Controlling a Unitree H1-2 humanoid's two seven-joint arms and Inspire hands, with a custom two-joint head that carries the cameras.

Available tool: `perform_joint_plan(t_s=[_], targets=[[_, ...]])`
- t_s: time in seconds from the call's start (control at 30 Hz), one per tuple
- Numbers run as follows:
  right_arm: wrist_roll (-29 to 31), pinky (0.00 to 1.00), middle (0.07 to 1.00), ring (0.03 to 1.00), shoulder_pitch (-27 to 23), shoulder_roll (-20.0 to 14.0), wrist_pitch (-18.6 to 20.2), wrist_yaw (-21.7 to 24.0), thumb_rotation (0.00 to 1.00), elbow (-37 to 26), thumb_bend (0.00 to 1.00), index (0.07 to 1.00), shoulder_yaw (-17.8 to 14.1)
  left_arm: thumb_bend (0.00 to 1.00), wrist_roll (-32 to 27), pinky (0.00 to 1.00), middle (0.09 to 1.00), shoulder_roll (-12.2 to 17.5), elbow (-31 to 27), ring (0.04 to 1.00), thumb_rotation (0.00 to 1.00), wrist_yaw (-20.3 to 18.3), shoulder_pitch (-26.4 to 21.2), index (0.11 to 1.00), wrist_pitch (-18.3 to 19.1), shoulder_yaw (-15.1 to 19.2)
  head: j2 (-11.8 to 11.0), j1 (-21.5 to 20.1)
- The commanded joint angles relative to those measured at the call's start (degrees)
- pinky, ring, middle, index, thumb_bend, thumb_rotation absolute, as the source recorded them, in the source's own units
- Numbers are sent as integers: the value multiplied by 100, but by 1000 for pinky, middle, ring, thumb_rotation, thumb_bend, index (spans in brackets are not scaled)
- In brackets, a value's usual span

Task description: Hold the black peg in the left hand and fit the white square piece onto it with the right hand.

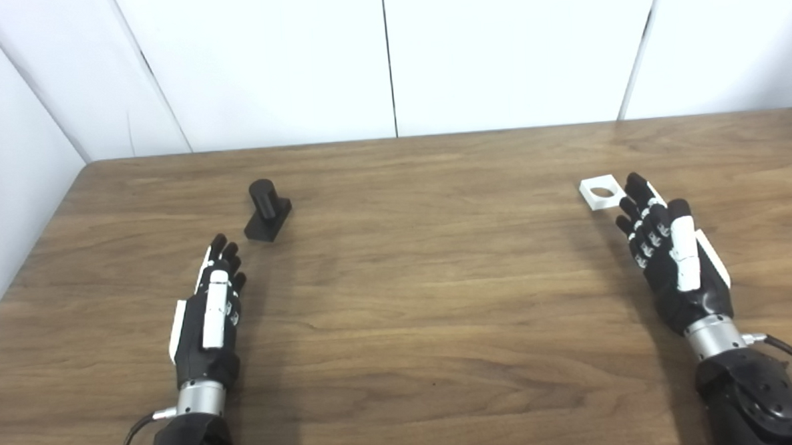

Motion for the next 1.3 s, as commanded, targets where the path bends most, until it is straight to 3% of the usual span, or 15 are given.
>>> perform_joint_plan(t_s=[0.0, 0.13, 0.37, 0.5, 0.63, 0.77, 0.93, 1.1, 1.27], targets=[[94, 1000, 1000, 1000, 334, 199, -71, 27, 1000, 259, 599, 966, 54, 404, 100, 1000, 986, 94, -117, 1000, 834, 10, -70, 990, 90, -15, -5, 22], [107, 1000, 1000, 1000, 313, 187, -106, 68, 1000, 318, 596, 960, 61, 393, 200, 1000, 990, 152, -141, 1000, 828, 3, -70, 992, 45, -67, -6, 39], [106, 1000, 1000, 1000, 296, 177, -89, 93, 1000, 373, 609, 953, 58, 362, 579, 1000, 997, 273, -330, 1000, 677, 122, -115, 1000, 302, -147, -17, 101], [94, 1000, 1000, 1000, 278, 177, -90, 89, 1000, 411, 609, 943, 60, 393, 1679, 998, 977, 427, -457, 992, 655, 408, -150, 986, 447, -347, -35, 125], [82, 1000, 1000, 1000, 261, 194, -109, 80, 1000, 433, 597, 936, 71, 418, 2756, 924, 954, 512, -574, 944, 652, 693, -176, 961, 587, -571, -55, 139], [-2, 1000, 1000, 1000, 254, 176, -77, 55, 1000, 419, 609, 939, 108, 565, 3265, 891, 973, 401, -726, 944, 558, 806, -228, 962, 1072, -596, -66, 138], [25, 1000, 1000, 1000, 256, 218, -134, 39, 1000, 444, 597, 938, 87, 640, 3855, 883, 981, 337, -830, 957, 460, 919, -321, 963, 1501, -664, -114, 116], [31, 1000, 1000, 1000, 256, 212, -225, 94, 1000, 555, 620, 945, 103, 711, 4376, 914, 956, 385, -679, 974, 329, 1163, -439, 924, 1401, -753, -131, 110], [-18, 1000, 998, 1000, 276, 207, -218, 53, 1000, 547, 642, 941, 108, 760, 4693, 920, 944, 533, -380, 983, 296, 1405, -555, 895, 1182, -840, -138, 128]])
